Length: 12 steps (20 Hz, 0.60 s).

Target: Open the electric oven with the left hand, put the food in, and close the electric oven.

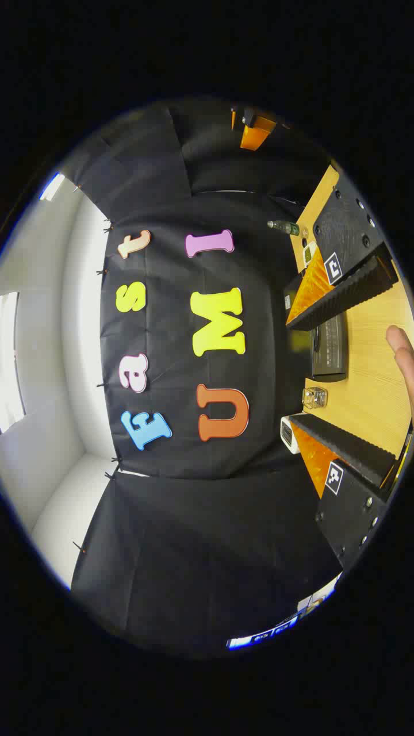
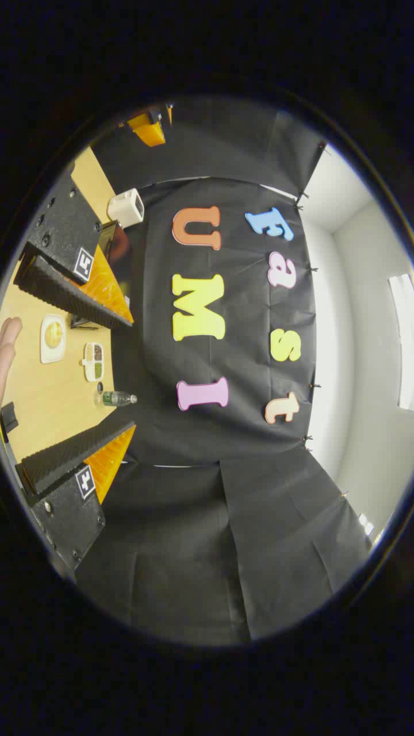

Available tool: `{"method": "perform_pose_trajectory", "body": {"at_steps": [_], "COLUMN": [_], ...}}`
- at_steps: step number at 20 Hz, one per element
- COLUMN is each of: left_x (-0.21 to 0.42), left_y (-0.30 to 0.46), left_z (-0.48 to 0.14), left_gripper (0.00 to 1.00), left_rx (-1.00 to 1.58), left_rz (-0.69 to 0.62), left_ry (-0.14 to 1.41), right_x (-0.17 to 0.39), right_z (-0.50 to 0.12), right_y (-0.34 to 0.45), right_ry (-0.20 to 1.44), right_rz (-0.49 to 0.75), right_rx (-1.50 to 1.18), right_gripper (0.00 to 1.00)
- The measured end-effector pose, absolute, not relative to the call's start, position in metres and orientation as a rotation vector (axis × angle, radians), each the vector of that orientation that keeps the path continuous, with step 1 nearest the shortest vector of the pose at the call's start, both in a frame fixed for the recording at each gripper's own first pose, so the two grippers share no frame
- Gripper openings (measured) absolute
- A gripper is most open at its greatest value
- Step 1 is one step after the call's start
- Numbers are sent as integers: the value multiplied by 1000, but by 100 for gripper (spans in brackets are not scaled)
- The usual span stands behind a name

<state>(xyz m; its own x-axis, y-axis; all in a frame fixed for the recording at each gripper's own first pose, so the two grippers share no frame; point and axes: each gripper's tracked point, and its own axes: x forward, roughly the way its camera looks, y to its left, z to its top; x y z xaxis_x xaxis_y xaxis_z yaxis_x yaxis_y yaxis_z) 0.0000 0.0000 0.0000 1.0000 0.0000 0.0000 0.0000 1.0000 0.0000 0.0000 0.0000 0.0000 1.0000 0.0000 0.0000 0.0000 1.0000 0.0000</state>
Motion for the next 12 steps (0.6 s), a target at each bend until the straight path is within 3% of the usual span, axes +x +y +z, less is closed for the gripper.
{"method": "perform_pose_trajectory", "body": {"at_steps": [1, 2, 3, 12], "left_x": [1, 1, 2, 33], "left_y": [-2, -3, -5, -30], "left_z": [1, 3, 2, -7], "left_gripper": [95, 95, 95, 95], "left_rx": [-4, -4, -3, 8], "left_rz": [-11, -16, -20, -59], "left_ry": [-6, -8, -6, -19], "right_x": [0, 0, -1, 1], "right_z": [1, 2, 4, 0], "right_y": [-2, -3, -5, -13], "right_ry": [-3, -10, -15, -38], "right_rz": [-2, -5, -10, 6], "right_rx": [-3, -6, -9, 12], "right_gripper": [94, 100, 94, 95]}}
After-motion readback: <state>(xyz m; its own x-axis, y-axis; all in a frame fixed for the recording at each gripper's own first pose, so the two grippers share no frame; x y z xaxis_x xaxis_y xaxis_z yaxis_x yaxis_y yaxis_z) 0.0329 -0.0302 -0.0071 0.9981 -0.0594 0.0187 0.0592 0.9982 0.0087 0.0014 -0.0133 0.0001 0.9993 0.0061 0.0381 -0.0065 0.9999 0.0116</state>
